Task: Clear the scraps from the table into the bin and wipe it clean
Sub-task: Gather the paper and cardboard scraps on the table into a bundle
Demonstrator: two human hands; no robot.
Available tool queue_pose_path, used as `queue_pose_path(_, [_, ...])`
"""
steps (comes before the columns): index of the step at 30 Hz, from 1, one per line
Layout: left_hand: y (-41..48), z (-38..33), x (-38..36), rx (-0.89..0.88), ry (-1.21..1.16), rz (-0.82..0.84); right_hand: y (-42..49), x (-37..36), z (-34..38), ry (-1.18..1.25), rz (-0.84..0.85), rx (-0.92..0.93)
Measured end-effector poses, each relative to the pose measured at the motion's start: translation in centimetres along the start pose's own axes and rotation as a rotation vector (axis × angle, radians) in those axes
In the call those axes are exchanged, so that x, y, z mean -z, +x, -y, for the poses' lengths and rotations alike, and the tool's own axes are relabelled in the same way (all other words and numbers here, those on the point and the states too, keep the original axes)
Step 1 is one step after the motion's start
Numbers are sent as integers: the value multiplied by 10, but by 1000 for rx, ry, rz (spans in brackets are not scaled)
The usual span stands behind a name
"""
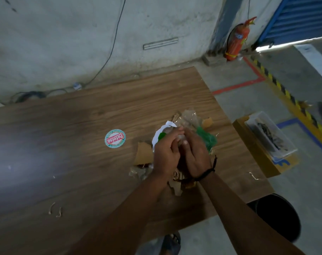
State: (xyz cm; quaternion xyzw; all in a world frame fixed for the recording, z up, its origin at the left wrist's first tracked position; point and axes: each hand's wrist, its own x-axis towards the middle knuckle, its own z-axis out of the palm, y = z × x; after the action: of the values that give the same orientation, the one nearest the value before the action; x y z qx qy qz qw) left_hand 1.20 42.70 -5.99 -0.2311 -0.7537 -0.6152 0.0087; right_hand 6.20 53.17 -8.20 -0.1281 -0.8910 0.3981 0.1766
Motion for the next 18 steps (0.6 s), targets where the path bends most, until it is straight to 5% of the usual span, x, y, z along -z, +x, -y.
queue_pose_path(5, [5,-5,26,-101,141,-92,9,32,24,150,-165,99])
queue_pose_path(11, [8,0,22,-34,326,-68,14,19,41,129,-73,144])
queue_pose_path(18, [-16,-3,61,23,126,-219,13,0,54,58,-78,188])
